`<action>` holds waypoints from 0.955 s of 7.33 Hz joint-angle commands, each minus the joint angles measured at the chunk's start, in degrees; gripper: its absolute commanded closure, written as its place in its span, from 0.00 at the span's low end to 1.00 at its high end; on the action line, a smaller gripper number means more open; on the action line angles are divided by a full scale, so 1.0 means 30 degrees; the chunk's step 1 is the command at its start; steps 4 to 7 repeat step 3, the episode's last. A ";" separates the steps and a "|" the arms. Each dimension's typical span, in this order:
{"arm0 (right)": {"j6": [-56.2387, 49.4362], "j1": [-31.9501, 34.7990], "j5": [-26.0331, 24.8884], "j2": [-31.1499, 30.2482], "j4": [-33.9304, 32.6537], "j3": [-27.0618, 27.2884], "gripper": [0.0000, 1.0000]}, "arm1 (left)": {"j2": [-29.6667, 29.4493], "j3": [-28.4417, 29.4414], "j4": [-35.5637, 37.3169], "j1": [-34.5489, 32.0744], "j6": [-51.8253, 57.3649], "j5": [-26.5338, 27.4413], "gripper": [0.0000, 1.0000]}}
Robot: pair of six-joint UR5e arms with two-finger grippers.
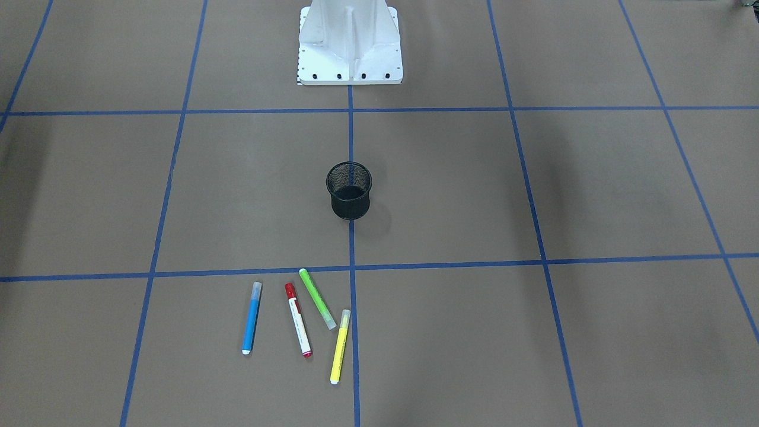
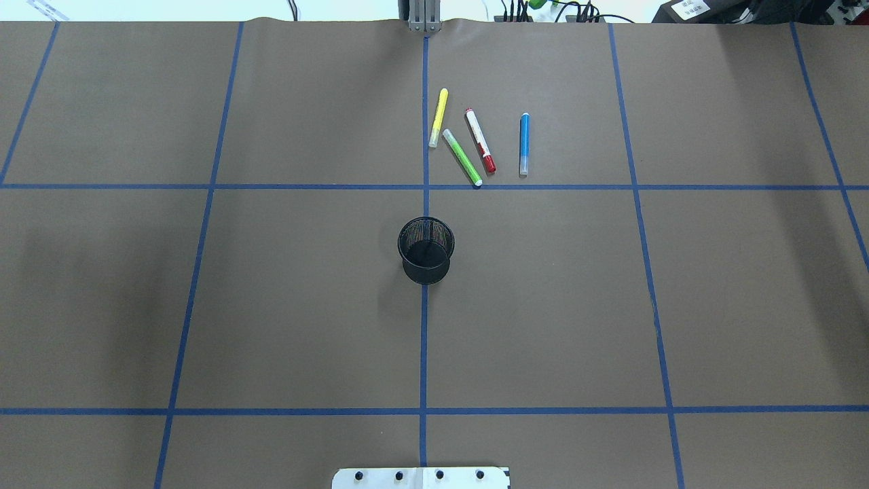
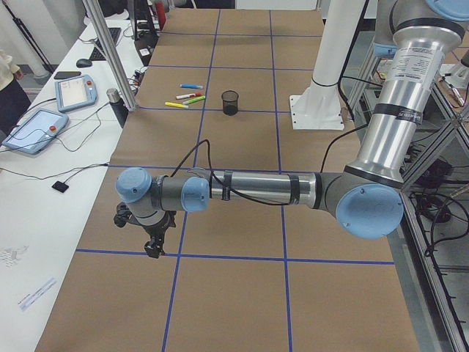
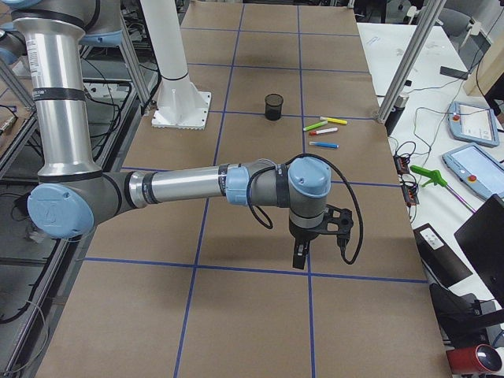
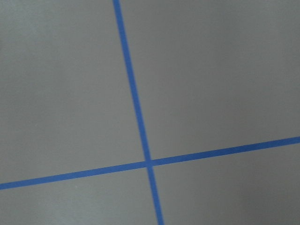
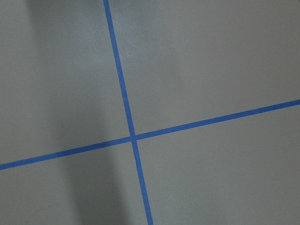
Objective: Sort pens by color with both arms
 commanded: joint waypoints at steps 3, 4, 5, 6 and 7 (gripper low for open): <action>-0.0034 -0.0059 -0.0152 0.0033 0.0035 -0.0114 0.00 | 0.1234 -0.1911 0.0306 -0.0295 0.0118 -0.0237 0.01; -0.0034 -0.0059 -0.0152 0.0033 0.0035 -0.0114 0.00 | 0.1234 -0.1911 0.0306 -0.0295 0.0118 -0.0237 0.01; -0.0034 -0.0059 -0.0152 0.0033 0.0035 -0.0114 0.00 | 0.1234 -0.1911 0.0306 -0.0295 0.0118 -0.0237 0.01; -0.0034 -0.0059 -0.0152 0.0033 0.0035 -0.0114 0.00 | 0.1234 -0.1911 0.0306 -0.0295 0.0118 -0.0237 0.01; -0.0034 -0.0059 -0.0152 0.0033 0.0035 -0.0114 0.00 | 0.1234 -0.1911 0.0306 -0.0295 0.0118 -0.0237 0.01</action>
